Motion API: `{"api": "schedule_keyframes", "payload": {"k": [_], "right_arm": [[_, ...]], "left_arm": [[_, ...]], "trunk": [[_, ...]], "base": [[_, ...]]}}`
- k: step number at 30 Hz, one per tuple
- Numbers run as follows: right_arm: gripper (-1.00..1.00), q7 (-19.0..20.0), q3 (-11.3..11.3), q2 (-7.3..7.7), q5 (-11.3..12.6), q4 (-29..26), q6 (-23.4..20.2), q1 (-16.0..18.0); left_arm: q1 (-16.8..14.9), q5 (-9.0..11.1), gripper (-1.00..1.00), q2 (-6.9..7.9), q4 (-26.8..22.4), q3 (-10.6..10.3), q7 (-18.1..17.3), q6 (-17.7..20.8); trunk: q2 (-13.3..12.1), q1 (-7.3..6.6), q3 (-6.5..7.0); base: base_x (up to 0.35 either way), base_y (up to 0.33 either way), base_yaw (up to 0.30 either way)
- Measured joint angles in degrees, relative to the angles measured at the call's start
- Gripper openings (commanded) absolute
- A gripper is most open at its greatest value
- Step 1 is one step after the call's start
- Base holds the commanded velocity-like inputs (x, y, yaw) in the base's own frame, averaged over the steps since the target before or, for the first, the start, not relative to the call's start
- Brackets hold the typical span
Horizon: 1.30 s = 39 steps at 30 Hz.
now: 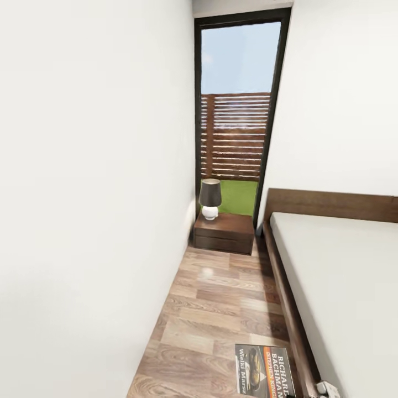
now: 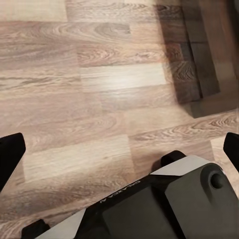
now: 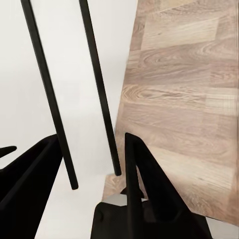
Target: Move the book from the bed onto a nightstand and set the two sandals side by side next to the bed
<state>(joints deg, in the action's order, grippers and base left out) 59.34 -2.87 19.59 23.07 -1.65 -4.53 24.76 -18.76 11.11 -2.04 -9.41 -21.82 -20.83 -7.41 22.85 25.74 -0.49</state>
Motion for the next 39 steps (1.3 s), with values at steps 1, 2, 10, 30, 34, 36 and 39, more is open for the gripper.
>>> {"api": "schedule_keyframes", "payload": {"k": [1,2,10,30,34,36,39], "right_arm": [[-1.0,0.0,-0.1,0.0,0.0,0.0,0.0,0.0],[-1.0,0.0,-0.1,0.0,0.0,0.0,0.0,0.0],[-1.0,0.0,-0.1,0.0,0.0,0.0,0.0,0.0],[-1.0,0.0,0.1,0.0,0.1,0.0,0.0,0.0],[-1.0,0.0,0.1,0.0,0.1,0.0,0.0,0.0],[-1.0,0.0,0.1,-0.01,0.0,0.0,0.0,0.0],[-1.0,0.0,0.1,-0.01,0.1,0.0,0.0,0.0]], "left_arm": [[0.0,0.0,1.0,0.0,0.0,0.0,0.0,0.0],[0.0,0.0,1.0,0.0,0.0,0.0,0.0,0.0],[0.0,0.0,1.0,0.0,0.0,0.1,0.0,-0.1],[0.0,0.0,1.0,0.0,0.0,0.0,0.0,-0.1],[0.0,0.0,1.0,0.0,0.0,0.1,0.0,-0.1],[0.0,0.0,1.0,0.0,0.0,0.1,0.0,-0.1],[0.0,0.0,1.0,0.0,0.0,0.1,0.0,-0.1]], "trunk": [[0.0,0.0,0.0],[0.0,0.01,0.0],[0.0,0.01,0.0],[0.0,0.01,0.0],[0.0,0.01,-0.01],[0.0,0.01,-0.01],[0.0,0.01,-0.04]], "base": [[0.064,0.0,-0.285],[0.041,0.0,-0.284],[0.008,0.0,-0.283],[0.0,0.0,-0.254],[0.0,0.0,-0.108],[0.0,0.0,-0.025],[0.0,0.0,-0.01]]}}
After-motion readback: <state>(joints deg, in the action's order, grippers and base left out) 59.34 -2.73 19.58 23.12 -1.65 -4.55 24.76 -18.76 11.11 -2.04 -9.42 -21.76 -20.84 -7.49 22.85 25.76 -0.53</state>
